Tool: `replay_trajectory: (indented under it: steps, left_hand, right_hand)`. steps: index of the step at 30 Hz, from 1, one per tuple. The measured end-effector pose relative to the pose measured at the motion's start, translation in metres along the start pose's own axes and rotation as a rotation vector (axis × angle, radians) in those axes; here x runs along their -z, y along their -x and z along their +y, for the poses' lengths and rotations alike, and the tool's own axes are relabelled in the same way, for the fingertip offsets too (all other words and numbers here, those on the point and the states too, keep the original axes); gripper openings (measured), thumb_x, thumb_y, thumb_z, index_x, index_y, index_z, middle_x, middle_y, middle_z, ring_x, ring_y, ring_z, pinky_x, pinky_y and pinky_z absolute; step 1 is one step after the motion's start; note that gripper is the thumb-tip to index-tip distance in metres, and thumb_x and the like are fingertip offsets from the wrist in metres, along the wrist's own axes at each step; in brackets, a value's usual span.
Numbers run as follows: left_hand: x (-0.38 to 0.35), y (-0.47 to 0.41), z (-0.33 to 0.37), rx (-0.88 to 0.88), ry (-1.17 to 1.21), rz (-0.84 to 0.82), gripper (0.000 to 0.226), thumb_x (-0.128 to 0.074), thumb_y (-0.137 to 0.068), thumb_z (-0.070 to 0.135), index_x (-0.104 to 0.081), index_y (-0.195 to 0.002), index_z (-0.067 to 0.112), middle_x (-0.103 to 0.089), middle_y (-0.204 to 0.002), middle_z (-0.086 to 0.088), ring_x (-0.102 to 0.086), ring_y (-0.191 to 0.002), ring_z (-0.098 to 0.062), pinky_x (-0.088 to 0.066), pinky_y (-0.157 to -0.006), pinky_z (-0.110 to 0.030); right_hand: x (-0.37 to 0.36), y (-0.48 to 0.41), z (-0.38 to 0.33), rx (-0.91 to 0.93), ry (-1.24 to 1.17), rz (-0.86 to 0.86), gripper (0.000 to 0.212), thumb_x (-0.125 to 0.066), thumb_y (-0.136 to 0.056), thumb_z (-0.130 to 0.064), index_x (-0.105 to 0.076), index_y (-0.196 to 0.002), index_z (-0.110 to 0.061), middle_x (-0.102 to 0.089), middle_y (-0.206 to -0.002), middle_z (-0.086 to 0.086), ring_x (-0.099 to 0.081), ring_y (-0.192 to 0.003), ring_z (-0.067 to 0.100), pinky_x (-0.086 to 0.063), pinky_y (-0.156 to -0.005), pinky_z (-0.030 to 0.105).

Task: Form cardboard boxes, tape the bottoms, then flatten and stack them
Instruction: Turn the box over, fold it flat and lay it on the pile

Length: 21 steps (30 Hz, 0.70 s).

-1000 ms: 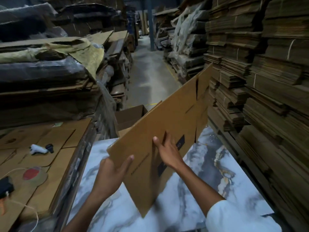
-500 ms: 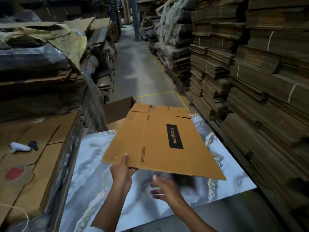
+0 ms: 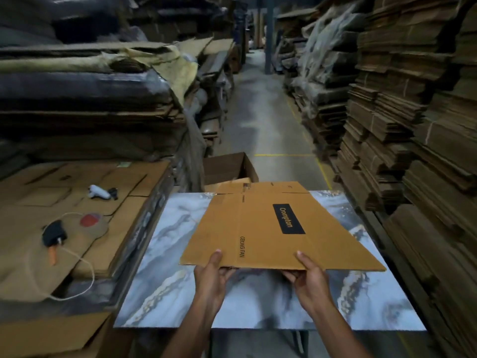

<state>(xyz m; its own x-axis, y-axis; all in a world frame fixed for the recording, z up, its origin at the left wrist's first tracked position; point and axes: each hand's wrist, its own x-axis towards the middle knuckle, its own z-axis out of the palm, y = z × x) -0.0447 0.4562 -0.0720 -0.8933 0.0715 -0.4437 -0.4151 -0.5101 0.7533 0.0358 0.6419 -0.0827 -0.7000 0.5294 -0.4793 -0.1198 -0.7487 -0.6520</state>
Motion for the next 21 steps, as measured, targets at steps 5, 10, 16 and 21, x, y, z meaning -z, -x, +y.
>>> replay_trajectory:
  steps: [5, 10, 16, 21]
  left_hand:
    - [0.006, 0.042, 0.027, -0.123, 0.047, 0.093, 0.029, -0.055, -0.102, 0.005, -0.052, -0.131, 0.004, -0.07, -0.115, -0.019, -0.07, -0.103, -0.039, -0.063, -0.071, -0.045]
    - [0.058, 0.102, 0.053, -0.273, 0.183, 0.292, 0.026, -0.056, -0.101, 0.005, -0.054, -0.127, 0.008, -0.07, -0.117, -0.019, -0.072, -0.102, -0.037, -0.063, -0.072, -0.045]
    - [0.159, 0.219, 0.095, -0.559, 0.254, 0.572, 0.021, -0.056, -0.102, 0.008, -0.058, -0.122, 0.013, -0.073, -0.109, -0.014, -0.073, -0.094, -0.029, -0.061, -0.081, -0.048]
    - [0.25, 0.336, 0.098, -0.699, 0.383, 0.874, 0.033, -0.06, -0.1, 0.01, -0.056, -0.131, -0.001, -0.072, -0.112, -0.019, -0.075, -0.09, -0.028, -0.065, -0.07, -0.038]
  right_hand:
    - [-0.016, 0.014, -0.008, -0.04, 0.032, -0.128, 0.042, -0.061, -0.095, -0.001, -0.059, -0.135, -0.011, -0.07, -0.123, 0.013, -0.07, -0.103, 0.033, -0.063, -0.072, 0.051]
    - [-0.049, 0.051, 0.021, -0.167, 0.09, -0.351, 0.04, -0.061, -0.095, -0.001, -0.058, -0.135, -0.009, -0.072, -0.121, 0.009, -0.075, -0.088, 0.023, -0.062, -0.062, 0.039]
    - [-0.109, 0.15, 0.097, -0.455, 0.237, -0.636, 0.035, -0.062, -0.096, -0.003, -0.057, -0.13, -0.006, -0.072, -0.116, 0.01, -0.07, -0.1, 0.028, -0.062, -0.06, 0.035]
    - [-0.129, 0.259, 0.181, -0.687, 0.379, -0.875, 0.046, -0.065, -0.094, -0.007, -0.051, -0.138, -0.009, -0.064, -0.133, 0.014, -0.062, -0.12, 0.034, -0.063, -0.075, 0.048]
